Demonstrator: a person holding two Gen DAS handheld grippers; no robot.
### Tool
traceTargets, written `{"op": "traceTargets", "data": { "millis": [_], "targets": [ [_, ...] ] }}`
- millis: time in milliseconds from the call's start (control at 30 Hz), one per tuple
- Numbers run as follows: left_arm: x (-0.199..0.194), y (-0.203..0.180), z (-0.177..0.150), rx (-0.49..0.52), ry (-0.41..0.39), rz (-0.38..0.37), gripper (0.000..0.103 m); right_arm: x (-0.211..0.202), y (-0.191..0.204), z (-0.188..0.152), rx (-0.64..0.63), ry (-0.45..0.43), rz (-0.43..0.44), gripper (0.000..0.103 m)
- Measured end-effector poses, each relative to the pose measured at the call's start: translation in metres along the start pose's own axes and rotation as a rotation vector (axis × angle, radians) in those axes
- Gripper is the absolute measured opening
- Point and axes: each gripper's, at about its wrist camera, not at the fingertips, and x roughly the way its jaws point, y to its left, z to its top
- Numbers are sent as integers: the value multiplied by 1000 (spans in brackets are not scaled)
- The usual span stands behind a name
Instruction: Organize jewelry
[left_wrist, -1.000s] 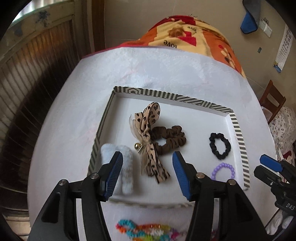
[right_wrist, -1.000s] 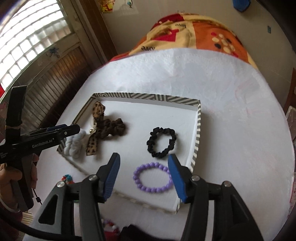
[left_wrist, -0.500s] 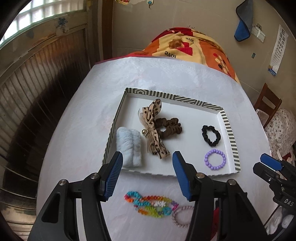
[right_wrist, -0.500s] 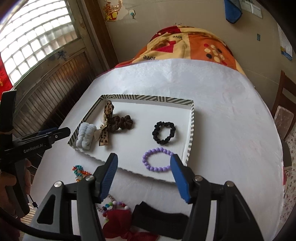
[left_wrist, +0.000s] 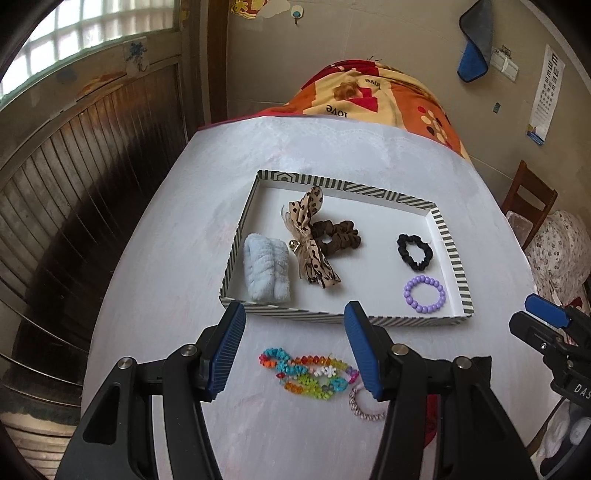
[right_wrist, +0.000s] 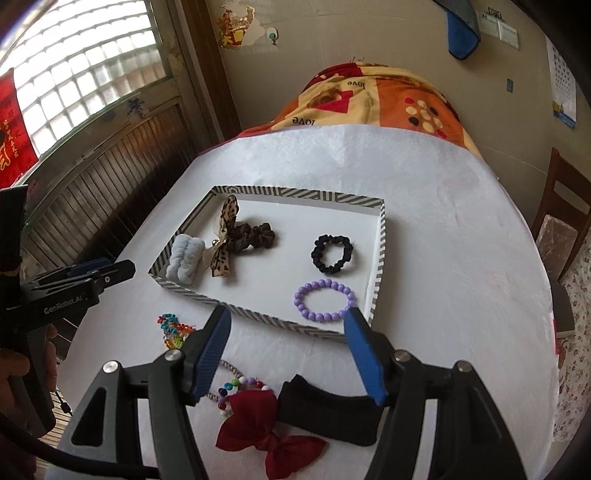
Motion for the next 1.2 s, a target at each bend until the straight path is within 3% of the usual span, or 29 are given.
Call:
{"op": "traceTargets", "data": {
  "millis": [633, 933, 1200],
  "targets": [
    [-13, 8, -17, -2, 12, -39, 46, -22, -4, -28, 12, 7, -43, 68],
    [6, 34, -30, -64, 91, -57, 46, -15, -19, -57, 32, 73, -48, 68],
    [36, 48, -44, -137, 188, -102, 46, 3, -16, -84, 16, 163, 37, 68]
  ]
}}
